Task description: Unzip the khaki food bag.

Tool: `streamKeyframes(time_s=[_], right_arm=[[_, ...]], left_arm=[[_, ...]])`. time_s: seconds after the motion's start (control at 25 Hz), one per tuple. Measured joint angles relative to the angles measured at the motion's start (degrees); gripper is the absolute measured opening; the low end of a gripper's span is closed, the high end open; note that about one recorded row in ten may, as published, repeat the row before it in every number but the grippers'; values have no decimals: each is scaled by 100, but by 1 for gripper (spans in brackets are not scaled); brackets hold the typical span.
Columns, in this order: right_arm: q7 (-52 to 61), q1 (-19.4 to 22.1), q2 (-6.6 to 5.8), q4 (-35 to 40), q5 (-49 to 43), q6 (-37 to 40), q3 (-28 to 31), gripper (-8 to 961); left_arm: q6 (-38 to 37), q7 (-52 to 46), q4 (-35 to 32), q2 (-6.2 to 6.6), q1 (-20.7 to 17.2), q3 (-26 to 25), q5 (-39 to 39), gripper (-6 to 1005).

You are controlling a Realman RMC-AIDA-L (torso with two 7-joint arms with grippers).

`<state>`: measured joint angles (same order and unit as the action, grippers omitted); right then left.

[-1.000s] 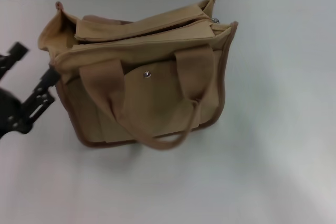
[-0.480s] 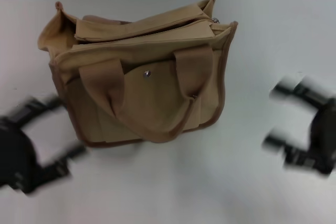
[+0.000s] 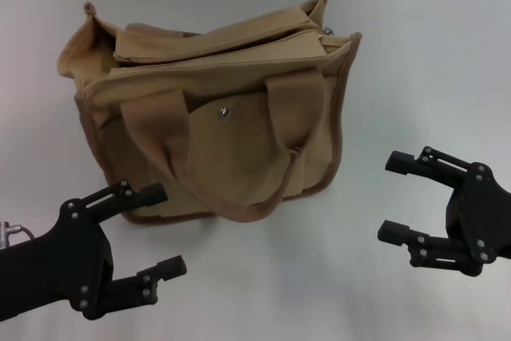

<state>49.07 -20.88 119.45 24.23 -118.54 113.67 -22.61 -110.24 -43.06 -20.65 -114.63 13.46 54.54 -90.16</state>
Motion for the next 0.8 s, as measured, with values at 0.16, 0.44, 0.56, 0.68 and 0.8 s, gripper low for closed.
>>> streamKeyframes(time_s=[0.16,0.44,0.56,0.68,0.8], right_arm=[[-6,-21,3,-44,5,-93,4,841],[-27,-58,10,-65,14,-174,6,841],[-29,-59,15,-99,19,-192,6,842],[-47,-58,11,-145,19,-199,11,842],[-109,-57,8,-166,26,-209,13,842]], left_arm=[[2,8,-2,-2,-11,-19,13,811],[9,12,-7,-10,-3,-44,15,812],[11,13,-9,-18,9,-72,13,811],[15,14,-9,-27,13,-75,10,808],[21,20,-9,-33,25,-76,8,807]])
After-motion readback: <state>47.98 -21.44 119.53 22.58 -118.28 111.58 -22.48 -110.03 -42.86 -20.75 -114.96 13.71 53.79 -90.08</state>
